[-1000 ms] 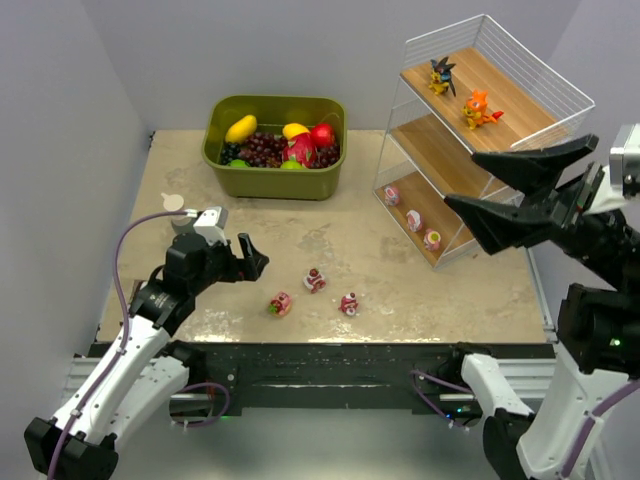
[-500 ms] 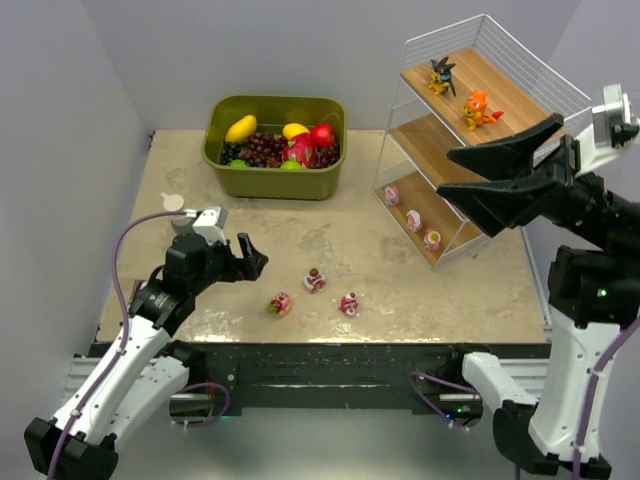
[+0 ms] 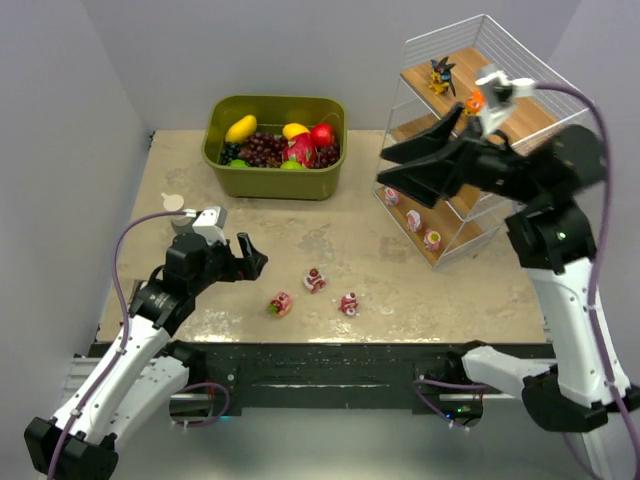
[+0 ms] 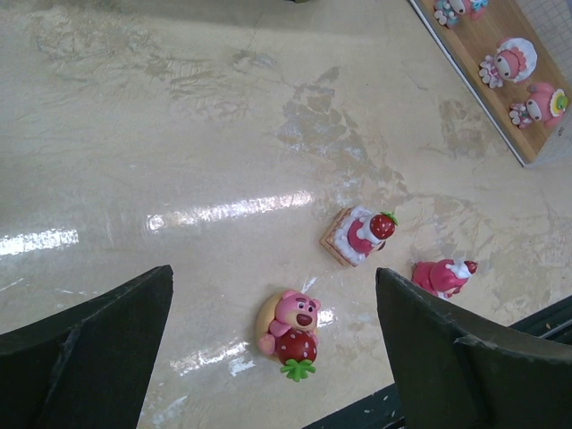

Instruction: Place and organize the plastic toys onto the shelf

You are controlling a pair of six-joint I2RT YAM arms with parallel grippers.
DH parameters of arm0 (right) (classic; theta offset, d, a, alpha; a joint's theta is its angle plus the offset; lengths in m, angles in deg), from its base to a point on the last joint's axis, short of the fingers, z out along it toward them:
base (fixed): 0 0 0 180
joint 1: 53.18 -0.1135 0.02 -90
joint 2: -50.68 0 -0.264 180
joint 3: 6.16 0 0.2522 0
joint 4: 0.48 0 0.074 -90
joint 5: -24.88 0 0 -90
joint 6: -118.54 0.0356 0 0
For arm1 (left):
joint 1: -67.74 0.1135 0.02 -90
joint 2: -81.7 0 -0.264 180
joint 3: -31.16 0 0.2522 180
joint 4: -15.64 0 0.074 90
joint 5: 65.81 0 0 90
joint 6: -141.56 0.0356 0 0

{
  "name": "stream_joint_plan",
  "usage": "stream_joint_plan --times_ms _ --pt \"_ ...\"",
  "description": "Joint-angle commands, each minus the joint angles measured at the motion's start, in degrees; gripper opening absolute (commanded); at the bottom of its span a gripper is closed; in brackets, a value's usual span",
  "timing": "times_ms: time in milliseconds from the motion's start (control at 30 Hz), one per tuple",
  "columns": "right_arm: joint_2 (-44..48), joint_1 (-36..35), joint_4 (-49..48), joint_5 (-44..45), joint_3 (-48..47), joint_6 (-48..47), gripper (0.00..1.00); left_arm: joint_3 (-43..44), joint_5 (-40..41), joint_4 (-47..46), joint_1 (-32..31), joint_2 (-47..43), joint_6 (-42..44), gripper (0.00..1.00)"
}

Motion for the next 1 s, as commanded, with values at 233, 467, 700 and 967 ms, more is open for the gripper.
stream_joint_plan --times_ms 233,467,700,967 --pt "1.47 -21.39 8.40 29.76 21.72 -21.74 0.70 0.00 1.48 -0.50 -0.19 -1.12 -0.84 1.00" --pt "6.84 -26.85 3.99 39.61 43.74 -26.76 0.86 0.00 1.13 -0.59 -0.19 -1.04 -0.75 1.00" --pt "3.24 -28.26 4.35 47.87 50.17 -27.65 0.88 0.17 0.95 -0.68 -0.19 -0.60 -0.75 1.00" --pt "-3.96 -28.79 -3.38 51.75 58.69 -19.48 0.81 0.09 1.13 -0.50 -0.19 -0.51 -0.75 1.00"
